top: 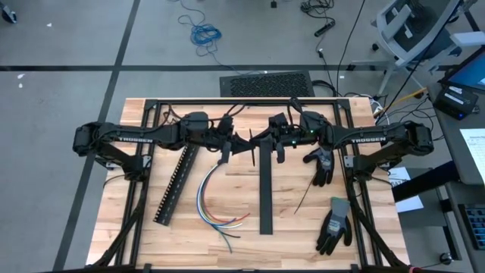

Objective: Ziptie cables
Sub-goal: Prepare the zip tie

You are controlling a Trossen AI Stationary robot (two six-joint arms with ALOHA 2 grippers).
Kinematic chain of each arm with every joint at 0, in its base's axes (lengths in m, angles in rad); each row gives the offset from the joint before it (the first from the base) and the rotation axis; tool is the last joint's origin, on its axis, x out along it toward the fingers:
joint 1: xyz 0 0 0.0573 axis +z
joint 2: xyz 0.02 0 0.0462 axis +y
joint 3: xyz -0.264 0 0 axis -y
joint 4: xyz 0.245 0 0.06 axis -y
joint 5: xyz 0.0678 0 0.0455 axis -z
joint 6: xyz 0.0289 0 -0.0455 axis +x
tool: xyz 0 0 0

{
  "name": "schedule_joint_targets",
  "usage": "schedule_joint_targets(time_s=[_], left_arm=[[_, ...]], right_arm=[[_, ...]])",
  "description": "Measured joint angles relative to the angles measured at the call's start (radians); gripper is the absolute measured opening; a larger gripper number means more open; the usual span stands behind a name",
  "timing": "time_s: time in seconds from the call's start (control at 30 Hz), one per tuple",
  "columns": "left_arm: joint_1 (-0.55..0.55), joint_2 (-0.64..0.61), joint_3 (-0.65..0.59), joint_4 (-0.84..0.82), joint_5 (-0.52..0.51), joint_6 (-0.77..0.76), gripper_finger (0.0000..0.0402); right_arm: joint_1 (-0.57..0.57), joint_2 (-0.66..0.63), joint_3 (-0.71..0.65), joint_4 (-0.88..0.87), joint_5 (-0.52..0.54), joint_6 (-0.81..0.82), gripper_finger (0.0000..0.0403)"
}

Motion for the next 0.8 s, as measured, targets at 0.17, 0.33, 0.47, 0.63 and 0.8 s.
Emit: schedule_joint_targets(time_s=[0.17,0.33,0.47,0.63,0.8], left_arm=[[0.002,-0.028,0.0,-0.003,-0.006,0.006,0.0],[0.004,-0.052,0.0,-0.017,-0.036,0.025,0.0],[0.004,-0.052,0.0,-0.036,-0.039,0.026,0.0],[0.004,-0.052,0.0,-0.034,-0.033,0.026,0.0],[0.004,-0.052,0.0,-0.008,-0.027,0.059,0.0021]], right_arm=[[0.002,0.0,0.0,0.0,-0.013,-0.003,0.0],[0.004,-0.001,0.002,-0.002,-0.029,-0.007,0.0],[0.004,0.0,0.001,-0.009,-0.028,-0.007,0.0],[0.004,0.0,0.001,-0.008,-0.027,-0.006,0.0],[0.004,-0.001,0.001,-0.001,-0.027,-0.002,0.0]])
